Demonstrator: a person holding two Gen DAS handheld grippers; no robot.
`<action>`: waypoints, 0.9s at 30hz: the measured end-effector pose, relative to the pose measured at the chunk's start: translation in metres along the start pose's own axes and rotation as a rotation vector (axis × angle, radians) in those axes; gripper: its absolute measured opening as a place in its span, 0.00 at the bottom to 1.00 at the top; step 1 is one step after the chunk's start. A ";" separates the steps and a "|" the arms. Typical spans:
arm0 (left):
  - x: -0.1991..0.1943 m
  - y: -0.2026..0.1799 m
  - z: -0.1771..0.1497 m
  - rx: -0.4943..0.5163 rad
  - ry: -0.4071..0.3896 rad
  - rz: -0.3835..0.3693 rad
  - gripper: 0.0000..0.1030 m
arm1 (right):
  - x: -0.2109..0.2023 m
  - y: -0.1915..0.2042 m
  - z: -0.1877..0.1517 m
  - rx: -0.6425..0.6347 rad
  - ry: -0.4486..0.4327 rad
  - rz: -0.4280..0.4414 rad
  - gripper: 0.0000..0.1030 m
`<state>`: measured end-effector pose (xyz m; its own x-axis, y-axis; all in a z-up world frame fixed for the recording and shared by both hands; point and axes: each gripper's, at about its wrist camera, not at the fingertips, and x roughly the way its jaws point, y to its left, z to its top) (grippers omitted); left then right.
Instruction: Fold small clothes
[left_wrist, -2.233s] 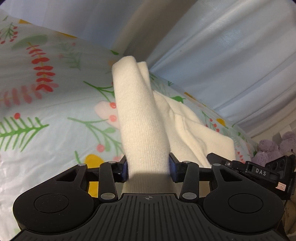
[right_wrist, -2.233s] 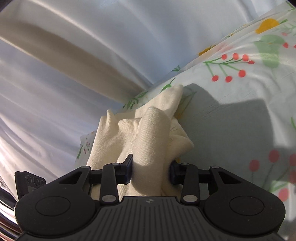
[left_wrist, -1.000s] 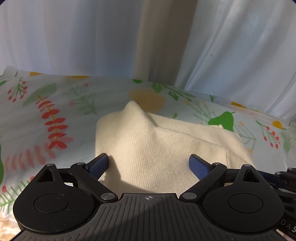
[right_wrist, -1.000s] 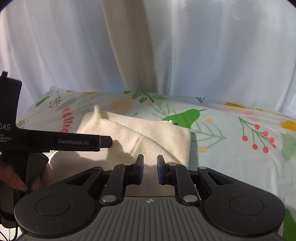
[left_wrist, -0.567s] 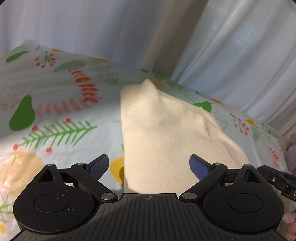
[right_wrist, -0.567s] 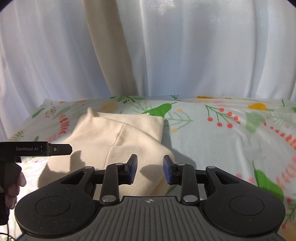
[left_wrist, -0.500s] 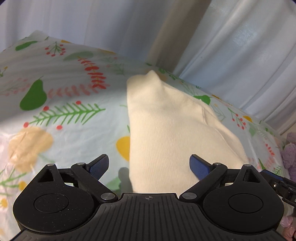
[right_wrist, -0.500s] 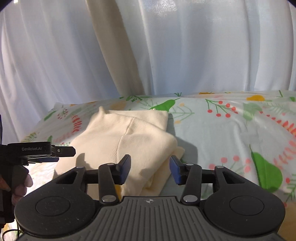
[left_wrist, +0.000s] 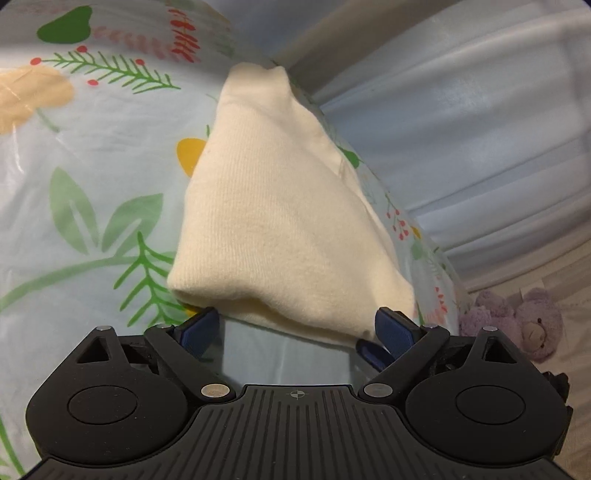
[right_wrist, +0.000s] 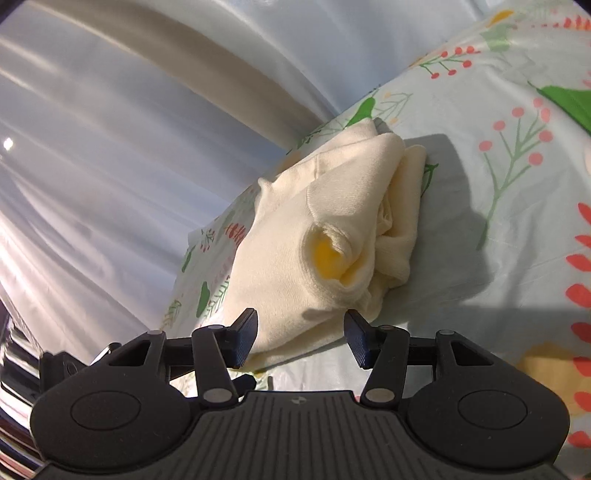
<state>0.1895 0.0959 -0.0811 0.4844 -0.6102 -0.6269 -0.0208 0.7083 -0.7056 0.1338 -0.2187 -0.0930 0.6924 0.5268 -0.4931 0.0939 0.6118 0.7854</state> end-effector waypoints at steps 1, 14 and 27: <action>0.005 0.005 0.002 -0.032 0.001 -0.025 0.91 | 0.004 -0.003 0.000 0.039 0.000 0.017 0.49; -0.004 0.036 0.016 -0.221 -0.016 -0.045 0.42 | 0.014 -0.034 0.003 0.342 -0.007 0.217 0.08; -0.028 0.032 0.012 -0.187 -0.023 -0.031 0.36 | 0.017 -0.005 0.002 0.002 0.041 -0.019 0.14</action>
<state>0.1857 0.1400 -0.0825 0.5068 -0.6208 -0.5980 -0.1670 0.6099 -0.7747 0.1469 -0.2138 -0.1044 0.6608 0.5383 -0.5230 0.1083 0.6211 0.7762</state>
